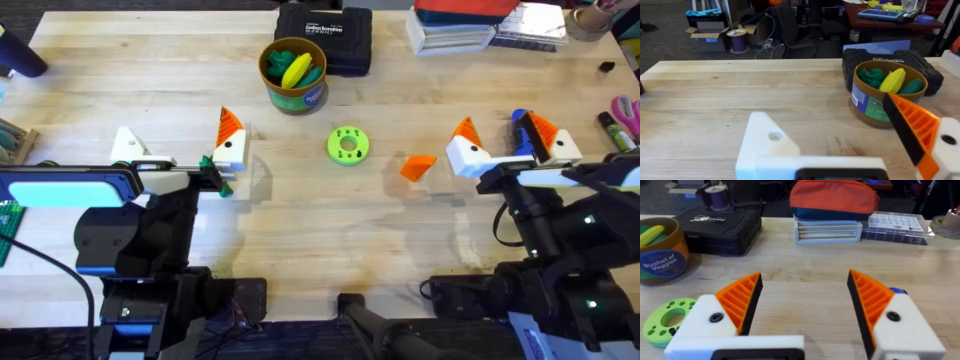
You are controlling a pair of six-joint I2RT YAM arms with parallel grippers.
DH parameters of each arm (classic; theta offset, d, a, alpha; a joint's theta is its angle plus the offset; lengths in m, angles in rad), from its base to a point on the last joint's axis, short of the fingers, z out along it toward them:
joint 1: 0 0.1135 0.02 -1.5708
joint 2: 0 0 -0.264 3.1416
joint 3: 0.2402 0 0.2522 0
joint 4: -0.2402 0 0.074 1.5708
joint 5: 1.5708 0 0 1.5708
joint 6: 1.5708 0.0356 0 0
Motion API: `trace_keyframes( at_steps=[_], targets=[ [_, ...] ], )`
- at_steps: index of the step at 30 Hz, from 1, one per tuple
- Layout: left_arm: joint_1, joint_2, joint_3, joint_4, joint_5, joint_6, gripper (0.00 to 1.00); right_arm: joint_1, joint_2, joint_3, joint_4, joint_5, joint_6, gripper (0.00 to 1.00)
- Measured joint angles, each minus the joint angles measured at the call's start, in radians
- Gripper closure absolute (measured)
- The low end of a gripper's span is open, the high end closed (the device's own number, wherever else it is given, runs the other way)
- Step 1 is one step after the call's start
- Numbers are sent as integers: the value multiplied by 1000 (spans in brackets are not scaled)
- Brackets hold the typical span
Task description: Pick up the gripper from the table and insert it into the empty holder that is missing its gripper. Then pick up a screw, insert it into the mounting hole, and use the screwdriver to tighten it. Finally, clean up the table by picking up the vegetable and placing it into the bucket.
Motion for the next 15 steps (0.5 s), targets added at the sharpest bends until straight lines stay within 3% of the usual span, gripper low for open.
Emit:
trace_keyframes(
  at_steps=[9, 12, 15],
  targets=[
    [0, 0, 1, -4, -1, 0, 15, 0, 0, 0, 0, 0, 0, 7],
    [0, 2, 26, -88, -2, -1, 15, 0, 0, 4, -12, 1, 24, 7],
    [0, 47, 138, -235, -14, -2, 15, 0, 8, 67, -136, 0, 70, 7]
  ],
)
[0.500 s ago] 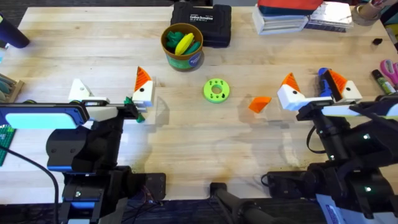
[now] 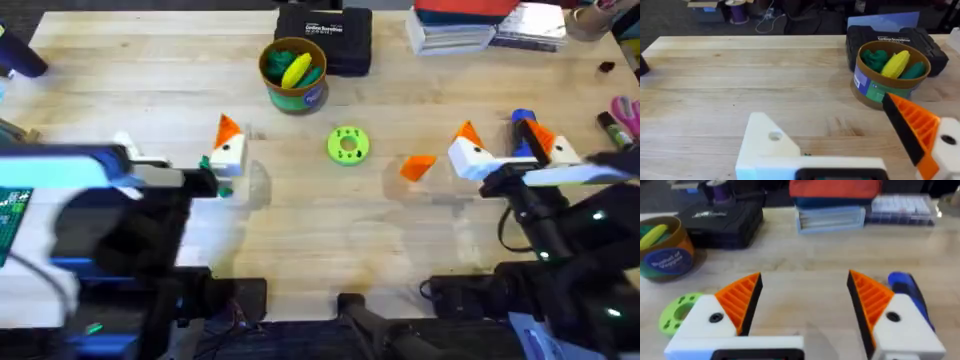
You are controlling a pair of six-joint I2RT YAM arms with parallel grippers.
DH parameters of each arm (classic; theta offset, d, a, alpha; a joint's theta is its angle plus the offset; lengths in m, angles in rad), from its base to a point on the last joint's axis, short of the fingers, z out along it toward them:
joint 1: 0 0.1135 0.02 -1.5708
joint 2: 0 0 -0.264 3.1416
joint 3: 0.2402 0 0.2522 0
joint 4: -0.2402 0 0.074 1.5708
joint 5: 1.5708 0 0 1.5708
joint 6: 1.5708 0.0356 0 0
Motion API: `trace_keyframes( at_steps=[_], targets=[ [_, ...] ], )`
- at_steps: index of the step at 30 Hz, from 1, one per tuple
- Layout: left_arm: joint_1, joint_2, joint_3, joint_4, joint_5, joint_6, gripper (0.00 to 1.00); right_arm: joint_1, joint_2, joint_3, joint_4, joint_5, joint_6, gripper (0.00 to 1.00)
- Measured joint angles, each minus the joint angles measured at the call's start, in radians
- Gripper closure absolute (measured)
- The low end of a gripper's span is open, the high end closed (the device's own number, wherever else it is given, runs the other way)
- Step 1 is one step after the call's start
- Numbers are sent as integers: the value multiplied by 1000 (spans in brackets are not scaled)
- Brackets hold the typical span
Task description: Pick up the gripper from the table and insert it into the empty holder that is missing its gripper. Then pick up a screw, insert it into the mounting hole, and use the screwdriver to tighten it. Finally, clean up the table by picking up the vegetable and placing it into the bucket.
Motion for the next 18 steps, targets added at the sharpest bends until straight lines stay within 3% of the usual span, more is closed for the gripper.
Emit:
trace_keyframes(
  at_steps=[5, 9, 12, 14, 18],
  targets=[
    [0, 207, 347, -261, -46, -4, 15, 0, 97, 243, -264, 0, 35, 7],
    [0, 466, 654, -599, -64, -6, 15, 0, 222, 479, -459, 0, 46, 7],
    [0, 648, 790, -750, -65, -6, 15, 0, 319, 616, -584, -3, 51, 7],
    [0, 746, 843, -792, -63, -6, 15, 0, 366, 671, -622, -4, 51, 7],
    [0, 898, 878, -911, -15, -6, 15, 0, 403, 711, -631, -4, 51, 7]
  ],
)
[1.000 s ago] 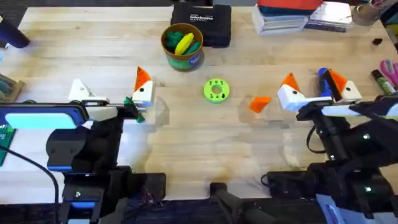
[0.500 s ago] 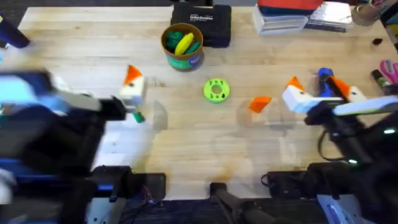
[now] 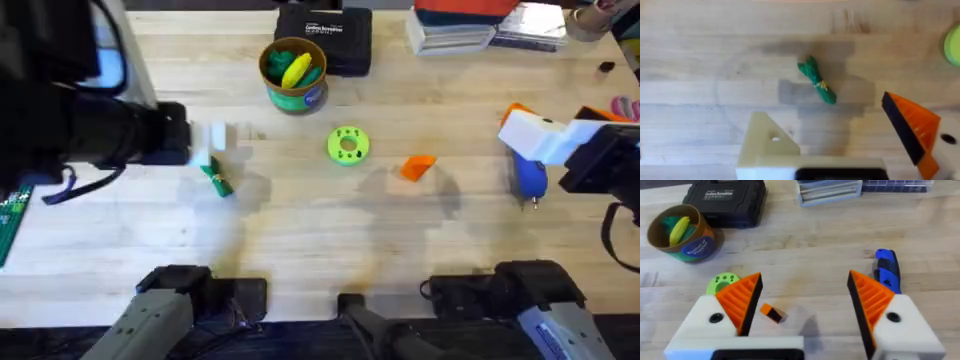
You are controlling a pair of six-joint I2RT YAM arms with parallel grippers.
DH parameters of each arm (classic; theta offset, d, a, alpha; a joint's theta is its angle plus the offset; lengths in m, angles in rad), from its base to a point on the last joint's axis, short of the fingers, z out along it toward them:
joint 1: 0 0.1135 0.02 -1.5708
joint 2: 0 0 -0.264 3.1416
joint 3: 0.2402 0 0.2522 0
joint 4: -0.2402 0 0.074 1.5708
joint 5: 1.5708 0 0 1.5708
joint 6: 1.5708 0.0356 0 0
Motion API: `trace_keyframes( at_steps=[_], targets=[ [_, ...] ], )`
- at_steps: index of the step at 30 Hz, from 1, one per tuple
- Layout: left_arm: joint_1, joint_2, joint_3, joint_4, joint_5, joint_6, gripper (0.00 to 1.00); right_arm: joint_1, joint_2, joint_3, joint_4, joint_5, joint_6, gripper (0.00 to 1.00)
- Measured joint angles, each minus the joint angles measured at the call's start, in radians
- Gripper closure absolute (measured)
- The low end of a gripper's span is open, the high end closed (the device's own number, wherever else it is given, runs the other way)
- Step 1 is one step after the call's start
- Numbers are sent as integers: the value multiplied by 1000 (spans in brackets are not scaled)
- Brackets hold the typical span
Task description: Pick up the gripper from the table and insert it into the empty holder that is missing its gripper. Then pick up a screw, insert it into the mounting hole, and use the screwdriver to tighten it. Finally, clean up the table by picking up the vegetable and placing it into the bucket.
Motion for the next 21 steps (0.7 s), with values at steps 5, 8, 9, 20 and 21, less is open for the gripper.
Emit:
trace_keyframes(
  at_steps=[5, 8, 9, 20, 21],
  targets=[
    [0, 151, 0, -69, 51, -1, 254, 0, 0, 0, -13, 0, 0, 7],
    [0, 222, 0, -47, 49, -1, 700, 0, 0, 0, -13, 0, 0, 9],
    [-3, 236, 0, -39, 48, -1, 863, 0, 0, 0, -13, 0, 0, 10],
    [-235, 76, 0, 205, 167, 106, 15, 0, 0, 0, -20, 0, 0, 7],
    [-258, 68, 0, 266, 206, 106, 15, 0, 0, 0, -21, 0, 0, 7]
  ],
)
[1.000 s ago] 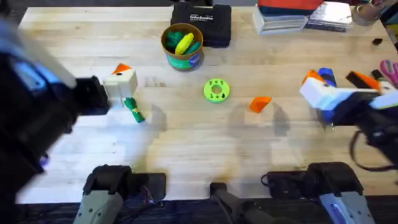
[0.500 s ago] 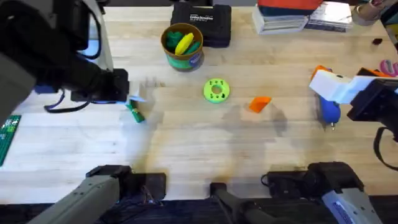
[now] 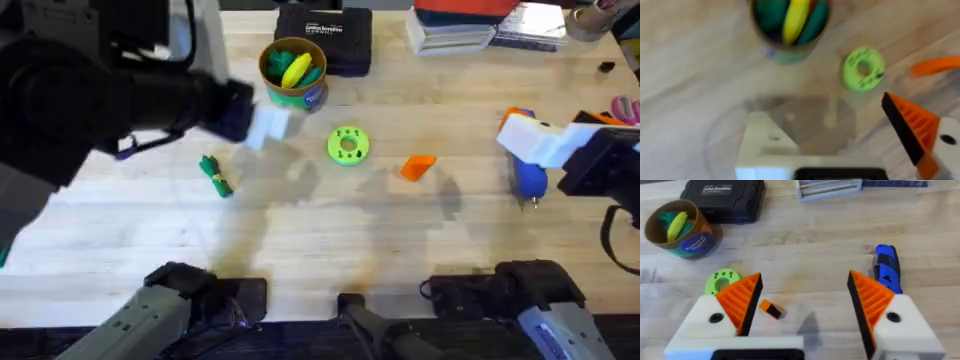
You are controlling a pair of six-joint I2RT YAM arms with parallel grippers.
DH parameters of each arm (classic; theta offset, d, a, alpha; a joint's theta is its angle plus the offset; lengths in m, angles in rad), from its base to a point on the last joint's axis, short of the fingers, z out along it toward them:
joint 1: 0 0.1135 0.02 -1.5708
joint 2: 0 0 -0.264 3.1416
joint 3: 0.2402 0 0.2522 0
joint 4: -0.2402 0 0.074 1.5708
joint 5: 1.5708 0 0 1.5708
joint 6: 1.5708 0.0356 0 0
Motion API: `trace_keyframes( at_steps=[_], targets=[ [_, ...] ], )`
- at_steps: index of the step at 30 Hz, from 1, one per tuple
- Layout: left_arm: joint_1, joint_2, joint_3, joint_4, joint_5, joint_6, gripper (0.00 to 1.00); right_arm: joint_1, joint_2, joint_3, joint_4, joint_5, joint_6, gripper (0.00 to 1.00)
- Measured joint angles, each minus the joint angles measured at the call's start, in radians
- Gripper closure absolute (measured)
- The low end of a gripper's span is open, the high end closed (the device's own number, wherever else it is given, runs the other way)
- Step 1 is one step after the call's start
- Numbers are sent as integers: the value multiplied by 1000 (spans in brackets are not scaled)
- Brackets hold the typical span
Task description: Pick up the gripper from the table and insert it into the empty holder that is missing its gripper. Then pick up a screw, insert it into the mounting hole, and use the screwdriver to tighten it. Finally, clean up the table by picking up the vegetable and placing it into the bucket.
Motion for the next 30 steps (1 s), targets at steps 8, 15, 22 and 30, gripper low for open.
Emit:
trace_keyframes(
  at_steps=[8, 15, 22, 30],
  targets=[
    [-118, -5, 5, 153, 240, 22, 16, 0, 0, 0, -1, 0, 0, 7],
    [-118, -5, -2, 242, 286, 34, 15, 0, 0, 0, -1, 0, 0, 7],
    [-132, -97, -258, 726, 291, 83, 15, 0, 0, 0, -1, 0, 0, 7],
    [-243, -457, -758, 1112, 219, 97, 15, 0, 0, 0, -2, 0, 0, 7]
  ],
)
